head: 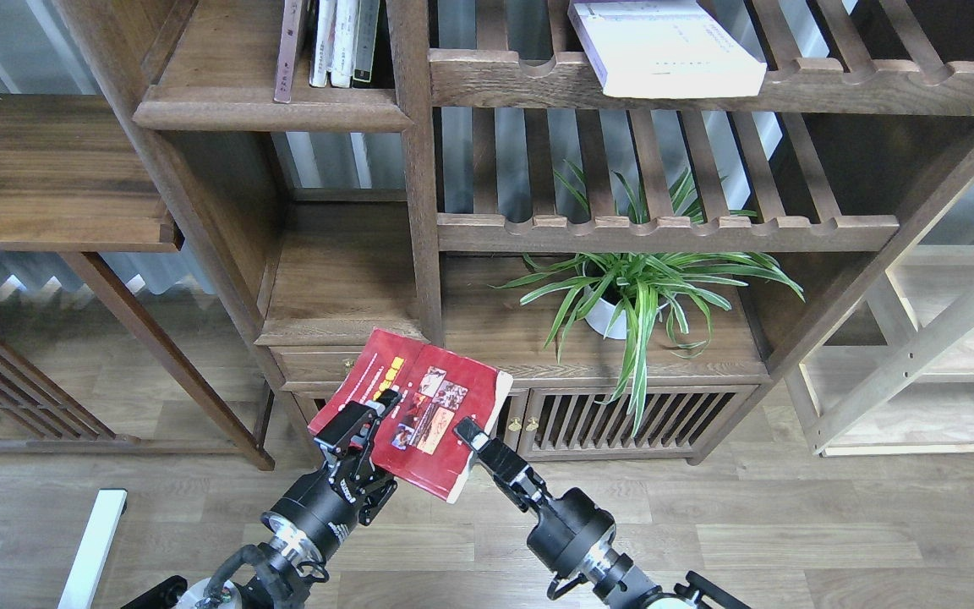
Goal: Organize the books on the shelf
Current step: 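Pinch the red book's lower edge between both grippers and hold it, then grip the red book with the left gripper and release the right gripper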
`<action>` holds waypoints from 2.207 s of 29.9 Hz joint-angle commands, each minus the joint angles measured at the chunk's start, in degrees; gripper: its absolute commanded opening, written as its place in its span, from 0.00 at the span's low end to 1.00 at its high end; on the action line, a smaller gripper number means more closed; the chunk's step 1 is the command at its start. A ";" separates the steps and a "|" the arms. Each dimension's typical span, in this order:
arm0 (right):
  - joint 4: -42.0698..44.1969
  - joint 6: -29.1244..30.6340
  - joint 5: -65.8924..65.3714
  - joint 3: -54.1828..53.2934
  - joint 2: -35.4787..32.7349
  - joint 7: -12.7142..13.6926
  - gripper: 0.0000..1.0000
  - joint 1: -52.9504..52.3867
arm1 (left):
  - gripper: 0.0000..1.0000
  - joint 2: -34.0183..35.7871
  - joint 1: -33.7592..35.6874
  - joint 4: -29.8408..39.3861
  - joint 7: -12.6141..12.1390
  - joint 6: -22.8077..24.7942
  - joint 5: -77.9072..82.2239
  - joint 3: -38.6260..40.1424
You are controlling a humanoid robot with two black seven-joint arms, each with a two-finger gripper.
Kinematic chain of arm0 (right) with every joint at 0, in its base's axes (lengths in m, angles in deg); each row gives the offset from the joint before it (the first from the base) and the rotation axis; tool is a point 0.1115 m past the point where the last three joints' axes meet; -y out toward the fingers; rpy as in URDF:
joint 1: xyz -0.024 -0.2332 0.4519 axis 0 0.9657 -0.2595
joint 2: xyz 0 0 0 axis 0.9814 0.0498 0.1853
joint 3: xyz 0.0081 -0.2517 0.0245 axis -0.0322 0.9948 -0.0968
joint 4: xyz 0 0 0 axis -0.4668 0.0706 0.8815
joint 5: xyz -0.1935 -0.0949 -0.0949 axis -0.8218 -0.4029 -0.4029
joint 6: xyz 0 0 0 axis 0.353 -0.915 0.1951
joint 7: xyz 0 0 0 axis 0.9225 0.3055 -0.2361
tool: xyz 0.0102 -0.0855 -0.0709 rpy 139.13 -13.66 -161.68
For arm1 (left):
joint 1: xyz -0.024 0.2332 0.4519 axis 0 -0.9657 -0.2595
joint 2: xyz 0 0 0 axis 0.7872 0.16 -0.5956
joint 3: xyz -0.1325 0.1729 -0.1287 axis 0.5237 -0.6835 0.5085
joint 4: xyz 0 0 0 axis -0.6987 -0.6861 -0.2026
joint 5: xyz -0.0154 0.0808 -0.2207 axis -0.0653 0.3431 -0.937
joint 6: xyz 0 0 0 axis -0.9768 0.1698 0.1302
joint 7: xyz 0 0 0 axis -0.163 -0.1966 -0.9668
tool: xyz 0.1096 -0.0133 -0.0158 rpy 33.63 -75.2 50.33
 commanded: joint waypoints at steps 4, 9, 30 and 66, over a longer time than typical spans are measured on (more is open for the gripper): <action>0.08 -0.01 -0.32 0.26 0.00 0.08 0.10 0.10 | 0.55 0.50 -0.22 0.44 -0.26 0.00 2.04 0.01; 0.08 -0.01 -1.37 0.26 0.00 0.25 0.10 0.62 | 0.12 0.59 -1.28 0.09 -0.17 0.00 2.14 0.09; 0.96 -0.01 -2.51 0.35 0.00 0.60 0.49 1.24 | 0.02 3.22 -1.28 1.23 0.18 0.00 5.12 -0.26; 7.72 -0.01 6.98 -11.69 -2.81 0.51 0.99 -0.87 | 0.03 6.39 -1.89 1.76 1.68 0.00 8.46 10.37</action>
